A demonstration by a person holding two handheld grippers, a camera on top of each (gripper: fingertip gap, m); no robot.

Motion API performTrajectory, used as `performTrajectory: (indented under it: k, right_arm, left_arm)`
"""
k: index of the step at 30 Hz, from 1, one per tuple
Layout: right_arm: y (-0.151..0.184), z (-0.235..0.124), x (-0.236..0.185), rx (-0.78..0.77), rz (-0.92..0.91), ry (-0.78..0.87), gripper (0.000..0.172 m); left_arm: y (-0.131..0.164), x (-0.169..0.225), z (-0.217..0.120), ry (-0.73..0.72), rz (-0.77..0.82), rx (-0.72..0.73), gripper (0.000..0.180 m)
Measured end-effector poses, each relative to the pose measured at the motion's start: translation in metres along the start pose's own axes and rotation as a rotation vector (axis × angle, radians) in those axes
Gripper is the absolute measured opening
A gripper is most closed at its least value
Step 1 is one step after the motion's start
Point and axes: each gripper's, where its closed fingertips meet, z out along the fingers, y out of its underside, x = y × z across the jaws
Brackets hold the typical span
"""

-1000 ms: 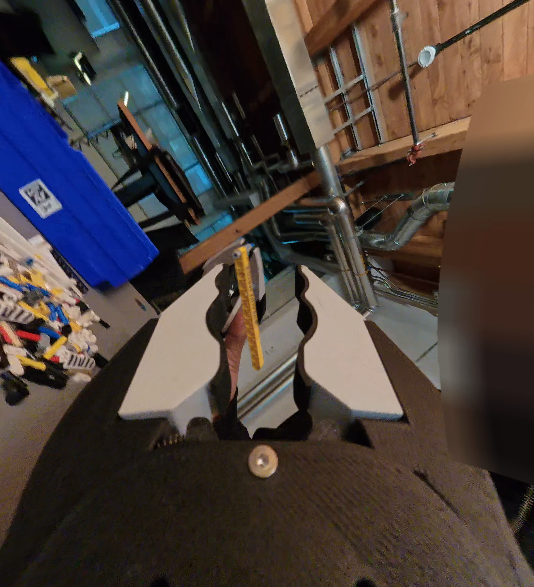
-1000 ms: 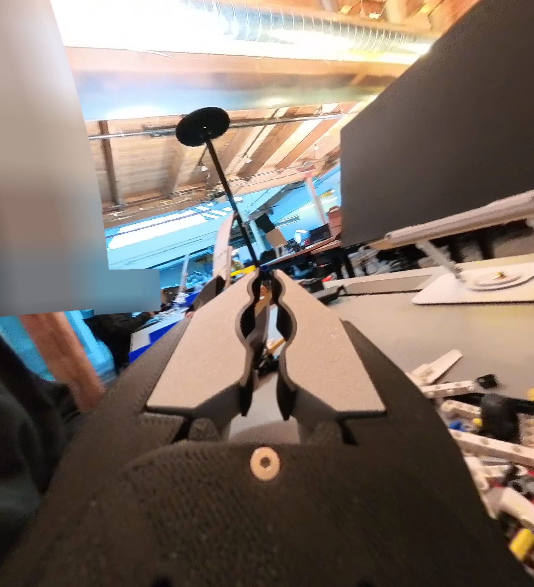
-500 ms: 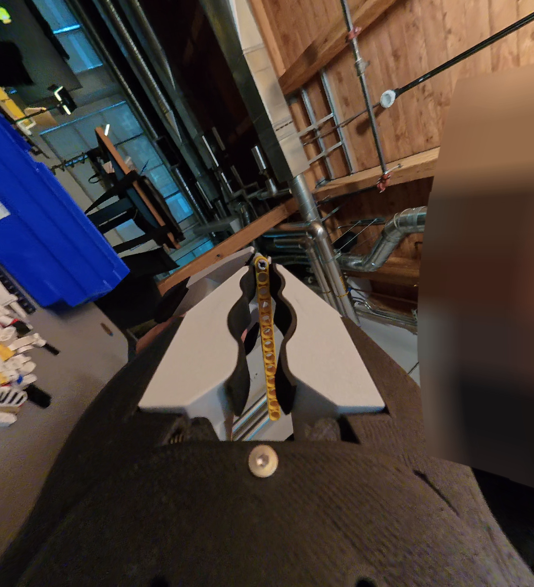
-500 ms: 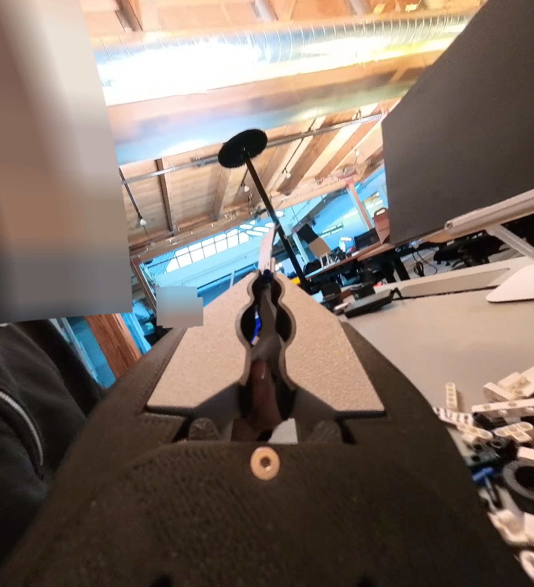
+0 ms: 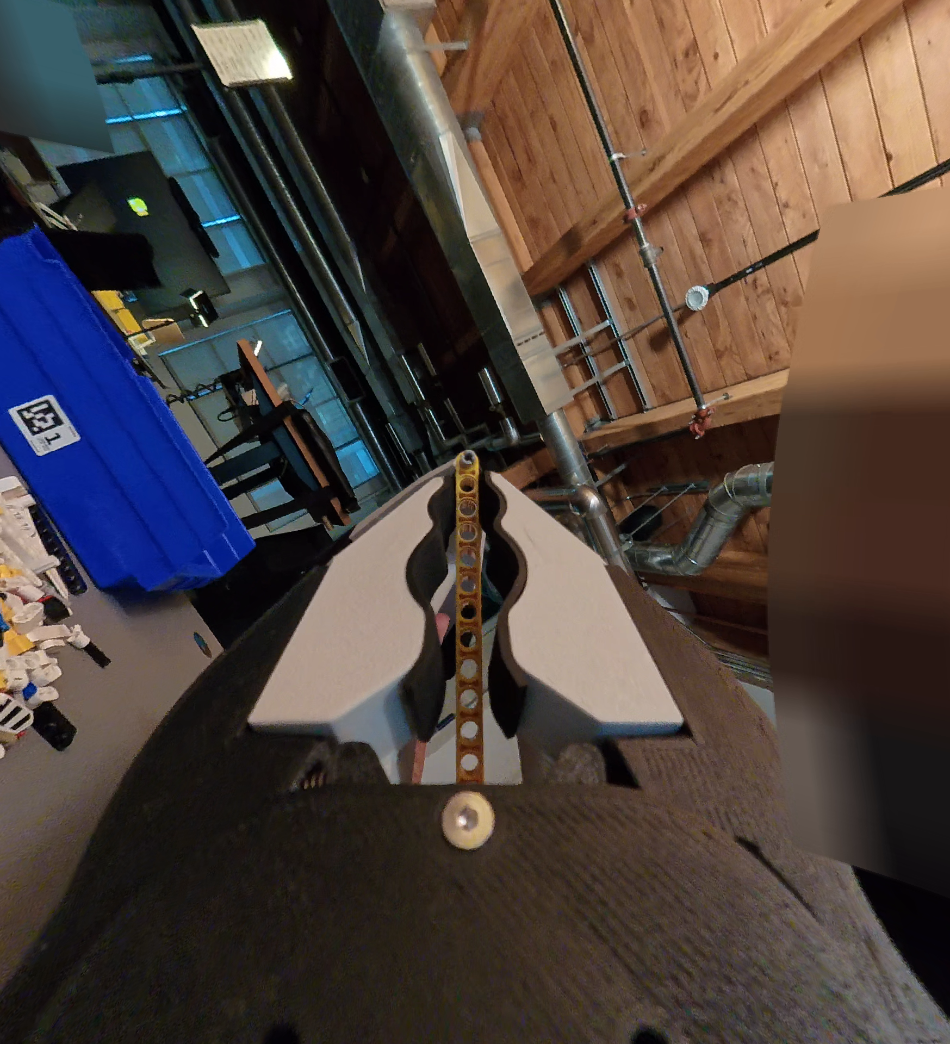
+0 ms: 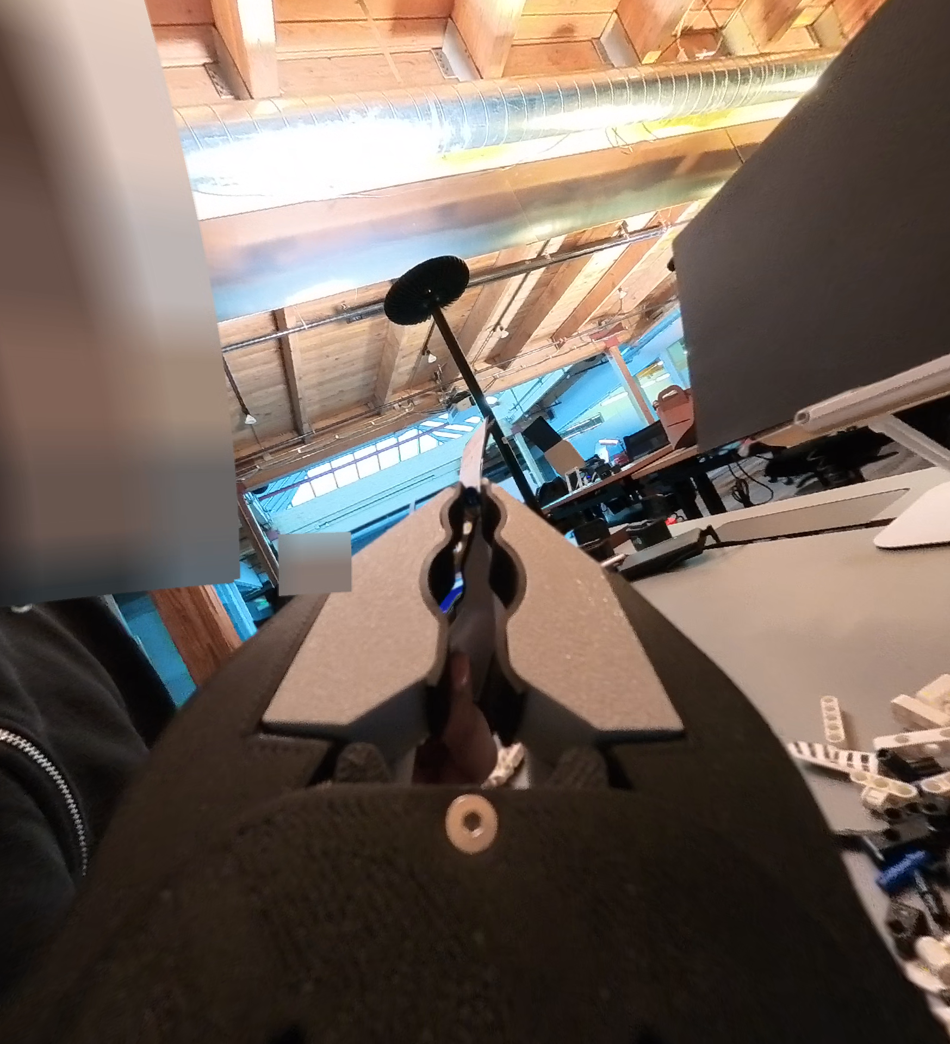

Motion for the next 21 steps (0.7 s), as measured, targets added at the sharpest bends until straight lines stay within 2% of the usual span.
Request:
performTrajectory:
  k: [6, 7, 8, 9, 10, 11, 13, 15, 17, 19, 21]
  right_arm:
    - [0.011, -0.001, 0.000, -0.085, -0.148, 0.085, 0.002]
    - [0.006, -0.007, -0.001, -0.064, -0.177, 0.110, 0.003]
    - [-0.020, -0.024, -0.002, 0.059, -0.173, 0.126, 0.003]
    - [-0.050, -0.053, 0.004, 0.148, -0.171, 0.176, 0.002]
    - [-0.061, -0.074, 0.014, 0.131, -0.219, 0.260, 0.002]
    - [-0.054, -0.084, 0.023, 0.049, -0.295, 0.352, 0.003]
    - [-0.010, -0.076, 0.033, -0.186, -0.412, 0.434, 0.004]
    - [0.012, -0.068, 0.047, -0.310, -0.505, 0.496, 0.004]
    - [0.033, -0.073, 0.071, -0.452, -0.507, 0.548, 0.005]
    - [0.048, -0.087, 0.098, -0.586, -0.476, 0.618, 0.005]
    - [0.053, -0.097, 0.112, -0.667, -0.442, 0.643, 0.005]
  left_arm:
    - [-0.009, -0.005, -0.009, -0.044, 0.011, -0.011, 0.007]
    - [-0.044, -0.008, -0.026, -0.064, 0.014, 0.153, 0.007]
    - [-0.084, -0.010, -0.052, -0.082, 0.041, 0.242, 0.007]
    - [-0.111, -0.012, -0.075, -0.154, 0.172, 0.273, 0.007]
    - [-0.109, -0.015, -0.082, -0.218, 0.270, 0.203, 0.007]
    - [-0.098, -0.016, -0.079, -0.234, 0.278, 0.144, 0.007]
    - [-0.066, -0.026, -0.059, -0.300, 0.371, -0.022, 0.006]
    - [-0.031, -0.055, -0.044, -0.433, 0.472, -0.304, 0.007]
    - [-0.008, -0.085, -0.040, -0.555, 0.553, -0.560, 0.007]
    - [-0.001, -0.112, -0.039, -0.657, 0.664, -0.737, 0.007]
    - [-0.001, -0.140, -0.042, -0.756, 0.700, -0.867, 0.007]
